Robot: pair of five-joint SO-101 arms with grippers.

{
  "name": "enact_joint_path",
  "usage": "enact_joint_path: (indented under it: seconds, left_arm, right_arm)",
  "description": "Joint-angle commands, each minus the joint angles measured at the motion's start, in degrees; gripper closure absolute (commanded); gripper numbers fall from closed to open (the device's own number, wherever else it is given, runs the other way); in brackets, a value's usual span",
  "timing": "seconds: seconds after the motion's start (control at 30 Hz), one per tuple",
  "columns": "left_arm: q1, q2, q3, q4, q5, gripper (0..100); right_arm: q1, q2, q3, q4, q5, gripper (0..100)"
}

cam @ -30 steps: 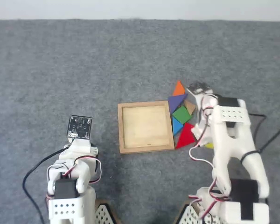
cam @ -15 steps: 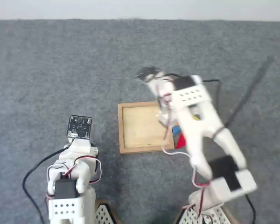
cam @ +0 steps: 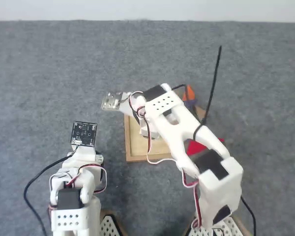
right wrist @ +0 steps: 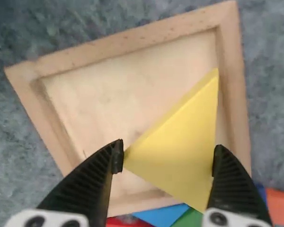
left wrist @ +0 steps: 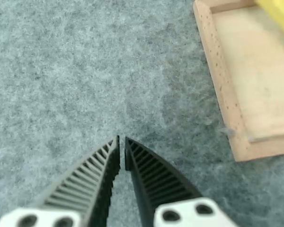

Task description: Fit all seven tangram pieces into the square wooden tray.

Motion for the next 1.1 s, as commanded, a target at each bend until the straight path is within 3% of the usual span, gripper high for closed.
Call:
enact_joint_path:
  seconds: [0.0, 0.2, 0.7, 0.93, 1.07]
  left_arm:
    - [0.18, -1.14, -0.66, 0.18, -0.09, 98]
    - [0.18, -1.14, -0.66, 0.18, -0.09, 98]
    - [0.18, -1.14, -0.66, 0.18, -0.09, 98]
    - [0.18, -1.14, -0.66, 0.18, -0.09, 98]
    - [0.18, -1.14, -0.66, 0.18, -0.09, 98]
  right_arm:
    - [-0.4, 2.51, -4.13, -1.71, 5.01, 77.7]
    - [-0.57, 4.53, -7.03, -2.24, 9.76, 77.5]
    - [-1.27, 4.62, -7.38, -2.24, 10.02, 77.3]
    - [-1.1, 4.44, -7.65, -0.04, 10.2, 63.0]
    - [-1.01, 4.09, -7.74, -0.04, 11.52, 61.5]
